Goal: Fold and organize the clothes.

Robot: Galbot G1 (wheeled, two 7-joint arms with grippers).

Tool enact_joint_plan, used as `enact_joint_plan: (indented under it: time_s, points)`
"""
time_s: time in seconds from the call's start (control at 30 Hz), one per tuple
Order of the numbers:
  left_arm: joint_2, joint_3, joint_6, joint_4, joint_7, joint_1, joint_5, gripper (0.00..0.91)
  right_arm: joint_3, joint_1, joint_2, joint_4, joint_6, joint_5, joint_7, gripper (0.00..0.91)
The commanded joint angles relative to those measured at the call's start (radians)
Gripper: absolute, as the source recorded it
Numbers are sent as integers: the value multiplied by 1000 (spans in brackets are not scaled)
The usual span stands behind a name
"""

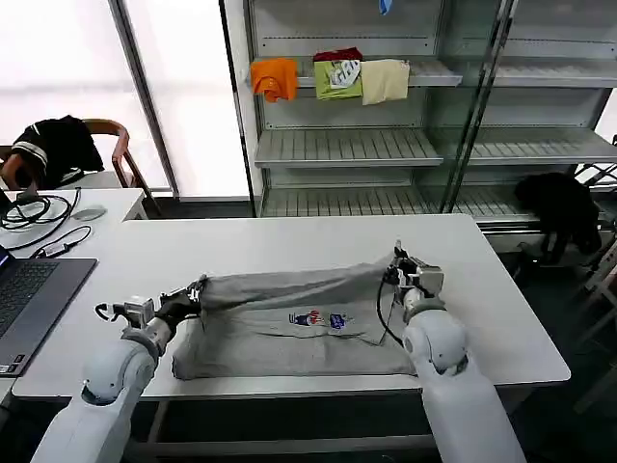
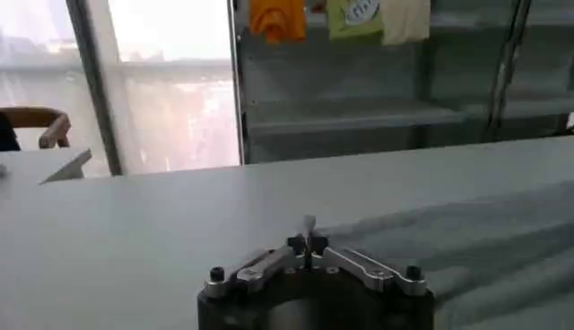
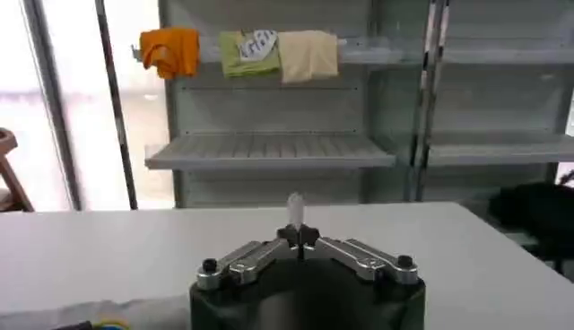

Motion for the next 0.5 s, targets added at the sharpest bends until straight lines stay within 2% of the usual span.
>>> enact_joint_plan:
  time_s: [0.03, 0.5]
  points:
    - [4, -18, -5, -62, 10, 80, 18, 20, 63, -228, -17, 151, 20, 3, -2, 0]
    - [-14, -44, -19, -130, 29, 183, 59, 10, 78, -346, -30, 187, 58, -7, -3, 0]
